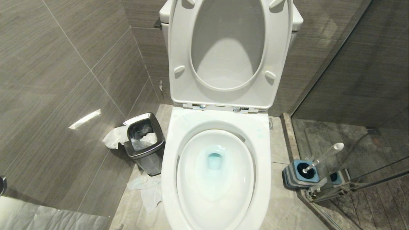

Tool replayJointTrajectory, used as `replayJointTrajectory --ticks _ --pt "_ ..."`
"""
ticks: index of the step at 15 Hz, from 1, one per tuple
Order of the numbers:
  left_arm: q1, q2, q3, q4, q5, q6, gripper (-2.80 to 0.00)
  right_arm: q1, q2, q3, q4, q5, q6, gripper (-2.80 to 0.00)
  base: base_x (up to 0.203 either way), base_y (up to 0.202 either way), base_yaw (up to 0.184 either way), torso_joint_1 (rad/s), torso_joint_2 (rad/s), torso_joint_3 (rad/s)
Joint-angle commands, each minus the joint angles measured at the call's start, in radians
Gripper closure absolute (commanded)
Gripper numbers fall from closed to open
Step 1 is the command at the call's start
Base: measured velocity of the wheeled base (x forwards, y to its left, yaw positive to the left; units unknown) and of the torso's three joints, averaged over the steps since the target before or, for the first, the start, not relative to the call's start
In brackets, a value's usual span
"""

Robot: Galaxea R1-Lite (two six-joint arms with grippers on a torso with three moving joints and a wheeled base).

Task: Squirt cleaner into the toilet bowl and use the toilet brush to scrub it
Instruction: Flush the toilet

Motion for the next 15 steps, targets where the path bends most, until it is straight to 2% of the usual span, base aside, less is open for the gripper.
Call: replayJointTrajectory --ticks 1,12,15 --pt "0.0 0.0 0.003 0.0 0.001 0.0 0.0 0.0 0.002 0.0 0.0 0.001 -0.001 0.0 0.0 0.0 0.0 0.0 0.0 0.0" --pt "0.0 0.002 0.003 -0.002 -0.005 0.015 0.0 0.0 0.002 0.0 0.0 0.001 -0.001 0.0 0.0 0.0 0.0 0.0 0.0 0.0" --pt "-0.006 0.0 0.003 0.0 -0.001 0.002 0.0 0.0 0.002 0.0 0.0 0.001 0.0 0.0 0.0 0.0 0.0 0.0 0.0 0.0"
